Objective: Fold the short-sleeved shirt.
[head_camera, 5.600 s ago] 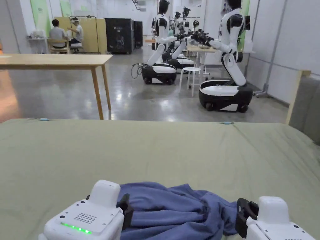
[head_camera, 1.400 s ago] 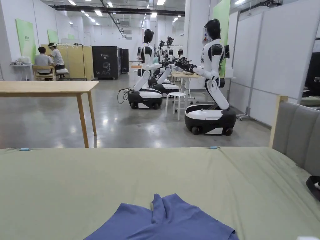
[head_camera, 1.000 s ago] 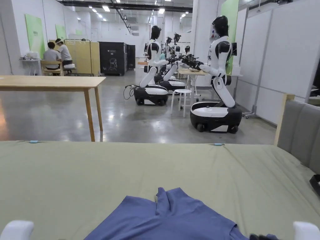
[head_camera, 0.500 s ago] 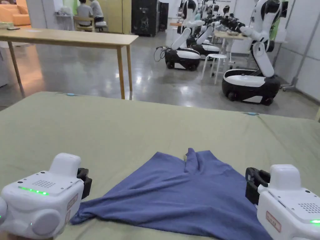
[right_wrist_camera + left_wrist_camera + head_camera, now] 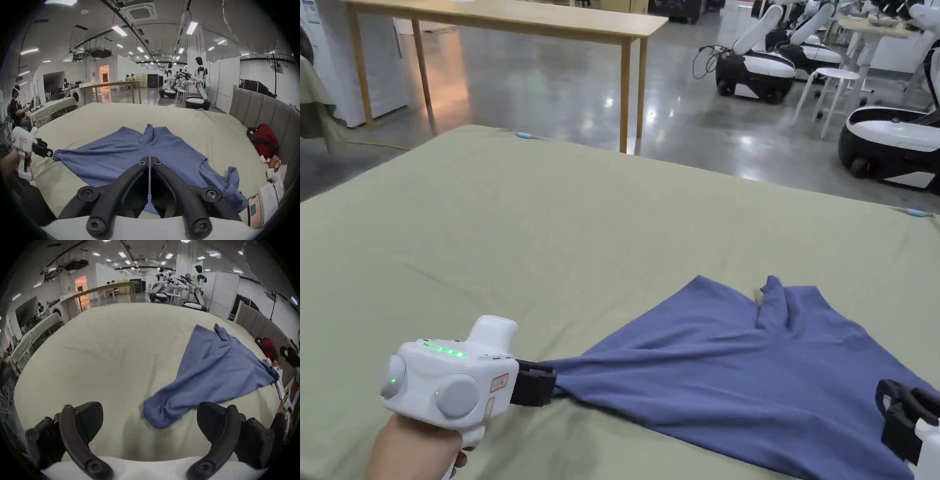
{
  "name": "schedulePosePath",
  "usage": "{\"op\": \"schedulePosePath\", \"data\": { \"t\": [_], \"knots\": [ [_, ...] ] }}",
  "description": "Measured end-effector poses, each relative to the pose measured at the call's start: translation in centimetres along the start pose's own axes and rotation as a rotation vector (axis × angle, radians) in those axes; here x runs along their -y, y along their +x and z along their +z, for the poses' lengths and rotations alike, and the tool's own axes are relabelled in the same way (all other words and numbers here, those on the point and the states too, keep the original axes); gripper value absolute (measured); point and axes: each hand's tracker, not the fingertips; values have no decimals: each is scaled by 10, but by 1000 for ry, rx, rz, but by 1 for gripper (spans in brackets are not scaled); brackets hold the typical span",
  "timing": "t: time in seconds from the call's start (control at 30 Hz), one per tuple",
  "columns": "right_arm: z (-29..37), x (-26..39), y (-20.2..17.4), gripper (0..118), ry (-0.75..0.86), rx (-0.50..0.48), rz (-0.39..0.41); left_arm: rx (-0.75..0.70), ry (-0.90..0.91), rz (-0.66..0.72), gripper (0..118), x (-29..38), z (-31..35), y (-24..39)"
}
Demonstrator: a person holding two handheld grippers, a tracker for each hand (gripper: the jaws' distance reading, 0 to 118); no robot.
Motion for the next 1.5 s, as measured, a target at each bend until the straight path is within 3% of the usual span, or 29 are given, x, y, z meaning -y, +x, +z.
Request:
{"op": "schedulePosePath", "data": {
  "t": [0.1,0.17,0.2,0.23,0.27,0.33,0.37,0.43,0.7,0.87,0.9,0.93,0.97,1.0,1.03,1.07,1.2,1.37,1.4,1.43,1.47,1.5],
  "knots": [
    [-8,4,0,3,-21,4,9,10,-8,19,113,-9,-13,2],
    [-13,6,2,3,-33,3,0,12,-20,-6,101,-12,-27,3],
    [-16,7,3,3,-39,6,-3,5,-37,-44,91,-14,-15,23],
    [-19,8,3,3,-45,8,-5,-6,-57,-75,75,-12,-19,27],
    [-22,9,4,3,-52,10,-7,-8,-92,-104,43,-8,-24,32],
    [-28,11,6,3,-69,13,-9,15,-167,-150,30,-3,-33,41],
    [-30,11,6,3,-74,14,-11,21,-81,-169,14,-11,-27,35],
    [-33,12,8,3,-81,9,-15,21,-64,-163,2,-12,-20,36],
    [-60,-1,28,3,-109,13,-7,92,82,-74,0,-17,41,44],
    [-116,-26,68,5,-182,91,31,110,85,-62,0,-25,31,37],
    [-135,-32,79,13,-202,120,46,111,90,-60,0,-25,31,38],
    [-153,-37,88,36,-218,141,49,114,92,-62,0,-25,30,38],
    [-175,-43,101,75,-253,138,42,118,94,-62,0,-25,29,39],
    [-197,-48,111,75,-293,121,10,120,94,-63,0,-26,26,39],
    [-220,-52,119,90,-343,101,-27,119,93,-64,0,-26,24,40],
    [-245,-52,126,118,-414,83,-49,119,88,-65,0,-27,22,40],
    [-298,-56,135,115,-425,138,-29,93,68,-85,0,-28,22,59],
    [-340,-28,139,113,-496,97,22,77,29,-106,0,-29,15,66],
    [-343,-24,137,105,-537,83,20,76,27,-105,0,-32,12,59],
    [-339,-24,136,100,-536,56,-34,72,25,-107,0,-32,12,61],
    [-331,-28,134,83,-490,82,-42,72,20,-112,0,-32,11,63],
    [-322,-31,131,56,-460,71,-30,69,20,-112,0,-33,11,63]
  ]
}}
